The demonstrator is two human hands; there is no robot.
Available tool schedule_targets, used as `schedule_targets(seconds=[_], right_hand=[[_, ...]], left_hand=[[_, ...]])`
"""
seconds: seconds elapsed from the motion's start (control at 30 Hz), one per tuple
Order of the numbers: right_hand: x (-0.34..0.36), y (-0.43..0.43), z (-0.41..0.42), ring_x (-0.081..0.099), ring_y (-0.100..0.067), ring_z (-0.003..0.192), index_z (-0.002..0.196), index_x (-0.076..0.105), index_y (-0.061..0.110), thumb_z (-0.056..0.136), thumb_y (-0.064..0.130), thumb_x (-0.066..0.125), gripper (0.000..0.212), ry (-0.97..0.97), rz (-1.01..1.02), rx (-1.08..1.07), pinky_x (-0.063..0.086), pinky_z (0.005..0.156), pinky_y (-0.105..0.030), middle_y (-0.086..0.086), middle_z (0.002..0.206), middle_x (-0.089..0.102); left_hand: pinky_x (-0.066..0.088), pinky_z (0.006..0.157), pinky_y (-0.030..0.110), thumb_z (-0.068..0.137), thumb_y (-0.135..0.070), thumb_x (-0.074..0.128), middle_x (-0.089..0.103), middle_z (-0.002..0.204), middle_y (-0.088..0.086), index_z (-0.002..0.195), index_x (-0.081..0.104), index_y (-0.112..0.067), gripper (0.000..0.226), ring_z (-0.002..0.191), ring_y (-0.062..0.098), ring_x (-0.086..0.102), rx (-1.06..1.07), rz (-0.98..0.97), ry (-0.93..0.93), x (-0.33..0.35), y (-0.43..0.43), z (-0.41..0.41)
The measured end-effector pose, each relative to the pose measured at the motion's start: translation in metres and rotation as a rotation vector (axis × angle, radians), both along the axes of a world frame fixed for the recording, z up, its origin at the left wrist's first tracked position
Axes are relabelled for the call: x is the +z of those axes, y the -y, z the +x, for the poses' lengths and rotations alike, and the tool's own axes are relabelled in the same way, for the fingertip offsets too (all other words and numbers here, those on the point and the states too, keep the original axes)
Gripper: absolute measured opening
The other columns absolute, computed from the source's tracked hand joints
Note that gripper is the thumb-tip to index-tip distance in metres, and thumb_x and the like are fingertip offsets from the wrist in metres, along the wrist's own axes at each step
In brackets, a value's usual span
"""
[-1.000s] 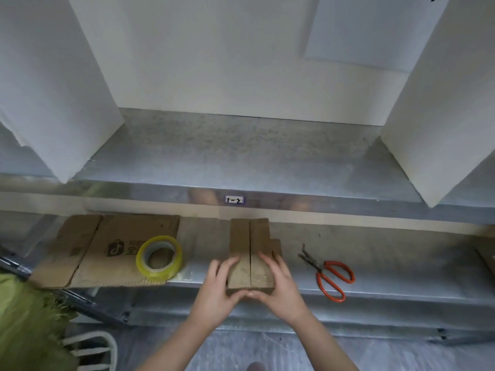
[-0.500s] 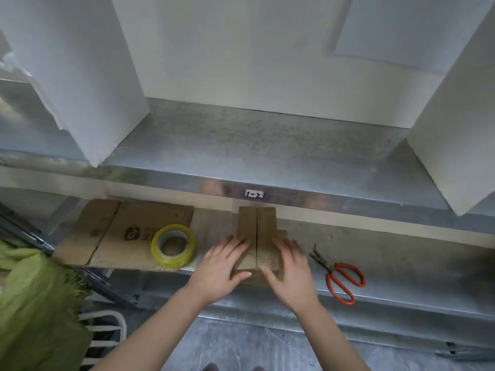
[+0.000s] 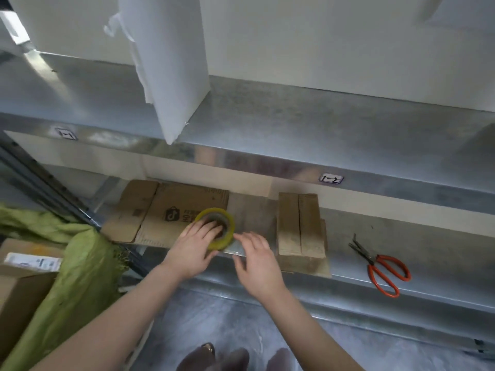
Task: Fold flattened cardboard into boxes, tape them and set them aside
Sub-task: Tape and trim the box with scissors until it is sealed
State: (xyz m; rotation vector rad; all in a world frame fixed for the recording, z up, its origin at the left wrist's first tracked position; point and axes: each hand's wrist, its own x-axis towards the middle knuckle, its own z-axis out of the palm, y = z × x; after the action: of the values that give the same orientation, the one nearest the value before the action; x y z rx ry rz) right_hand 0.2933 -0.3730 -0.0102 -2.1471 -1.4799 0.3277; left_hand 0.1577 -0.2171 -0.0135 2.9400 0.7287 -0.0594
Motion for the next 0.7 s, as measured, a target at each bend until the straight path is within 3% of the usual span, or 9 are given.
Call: schedule_targets(seconds=[0.17,0.3,0.37,0.43,0.53,0.7], right_hand=[[-0.039,-0.022,-0.008,0.024,-0.022,0.144,0.150,0.030,0.019,0.100,0.025,0.042,0.051,-0.078,-0.243,-0.217,0.025,0.118,-0.037,-0.004,0.154,0.034],[-0.049,-0.032,0.005,0.015,-0.021,0.147,0.152,0.025,0.025,0.104,0.025,0.032,0.048,-0.078,-0.412,-0.245,0.021,0.116,-0.036,-0.002,0.159,0.022],[-0.050,-0.035,0.009,0.013,-0.022,0.147,0.151,0.026,0.028,0.105,0.024,0.031,0.047,-0.085,-0.462,-0.235,0.019,0.116,-0.036,0.000,0.159,0.020],[-0.051,-0.038,0.011,0.012,-0.022,0.147,0.150,0.028,0.032,0.105,0.025,0.030,0.046,-0.061,-0.501,-0.223,0.016,0.116,-0.038,0.002,0.160,0.018],[-0.052,-0.043,0.012,0.009,-0.020,0.148,0.147,0.032,0.037,0.105,0.028,0.031,0.043,-0.048,-0.536,-0.198,0.010,0.116,-0.042,0.004,0.160,0.016],[-0.051,-0.040,0.015,0.030,-0.022,0.137,0.134,0.048,0.032,0.102,0.032,0.037,0.034,-0.102,-0.476,-0.219,0.019,0.111,-0.037,0.004,0.148,0.033]], left_hand=[[0.003,0.117,0.036,0.093,-0.047,0.047,0.032,0.153,0.000,0.148,0.032,-0.020,0.063,0.145,0.021,0.017,-0.080,-0.070,0.004,-0.017,-0.020,-0.003],[0.000,0.118,0.035,0.095,-0.046,0.047,0.031,0.154,0.000,0.149,0.029,-0.022,0.062,0.146,0.021,0.014,-0.157,-0.112,-0.020,-0.028,-0.032,0.003],[-0.001,0.118,0.034,0.095,-0.044,0.048,0.036,0.151,0.001,0.147,0.032,-0.020,0.060,0.144,0.022,0.020,-0.180,-0.137,-0.041,-0.035,-0.037,0.004],[-0.001,0.115,0.032,0.092,-0.042,0.053,0.050,0.139,0.003,0.140,0.044,-0.018,0.055,0.136,0.024,0.037,-0.215,-0.135,-0.020,-0.040,-0.042,0.003],[0.012,0.106,0.030,0.079,-0.038,0.070,0.067,0.106,-0.001,0.117,0.063,-0.021,0.042,0.103,0.022,0.063,-0.233,-0.096,0.025,-0.048,-0.047,0.003],[0.017,0.102,0.031,0.075,-0.035,0.075,0.067,0.095,-0.006,0.108,0.065,-0.025,0.037,0.092,0.017,0.065,-0.206,-0.096,0.021,-0.052,-0.046,0.004]])
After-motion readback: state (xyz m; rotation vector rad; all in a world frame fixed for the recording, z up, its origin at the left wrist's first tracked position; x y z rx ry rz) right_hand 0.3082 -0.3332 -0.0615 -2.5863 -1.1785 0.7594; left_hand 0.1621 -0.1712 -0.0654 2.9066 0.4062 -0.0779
